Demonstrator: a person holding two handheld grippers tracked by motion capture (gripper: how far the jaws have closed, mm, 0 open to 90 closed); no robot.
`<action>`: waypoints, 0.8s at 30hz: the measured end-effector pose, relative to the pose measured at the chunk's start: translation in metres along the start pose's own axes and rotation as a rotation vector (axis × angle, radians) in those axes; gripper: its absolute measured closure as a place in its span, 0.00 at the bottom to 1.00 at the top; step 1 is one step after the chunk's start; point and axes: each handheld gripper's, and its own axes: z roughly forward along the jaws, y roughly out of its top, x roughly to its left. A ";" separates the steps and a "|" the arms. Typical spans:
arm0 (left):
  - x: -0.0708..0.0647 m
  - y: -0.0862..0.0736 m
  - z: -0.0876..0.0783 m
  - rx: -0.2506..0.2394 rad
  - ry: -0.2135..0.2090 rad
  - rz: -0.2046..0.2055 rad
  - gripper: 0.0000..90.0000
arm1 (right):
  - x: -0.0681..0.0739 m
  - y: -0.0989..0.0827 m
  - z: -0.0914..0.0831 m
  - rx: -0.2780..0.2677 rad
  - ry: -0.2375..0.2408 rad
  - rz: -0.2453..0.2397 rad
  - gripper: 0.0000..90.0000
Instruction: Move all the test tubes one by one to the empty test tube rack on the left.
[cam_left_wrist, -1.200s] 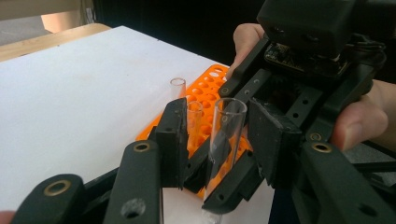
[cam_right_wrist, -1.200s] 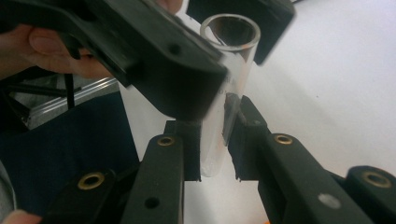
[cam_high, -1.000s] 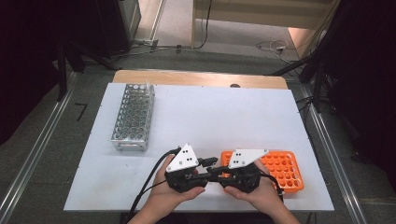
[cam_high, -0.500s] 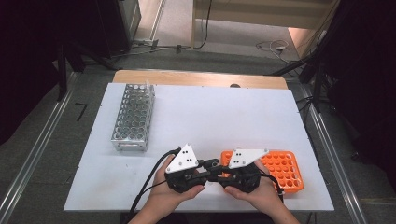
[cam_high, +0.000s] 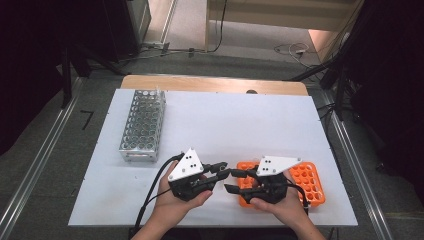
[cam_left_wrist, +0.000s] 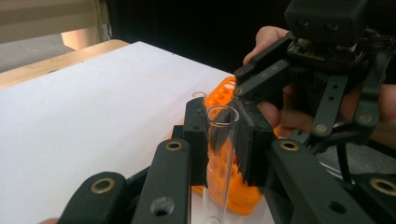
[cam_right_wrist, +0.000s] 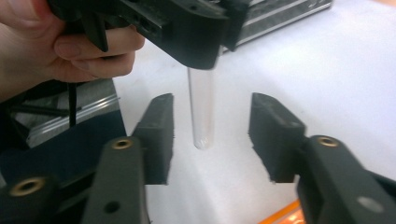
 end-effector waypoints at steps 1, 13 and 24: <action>0.001 0.000 -0.001 0.000 0.007 0.001 0.83 | -0.001 0.000 -0.002 -0.006 -0.007 0.004 0.44; 0.019 0.003 -0.014 -0.016 0.067 -0.013 0.83 | -0.017 -0.003 -0.026 -0.058 -0.090 0.039 0.11; 0.040 0.007 -0.030 -0.034 0.129 -0.023 0.83 | -0.036 -0.013 -0.048 -0.099 -0.138 0.081 0.00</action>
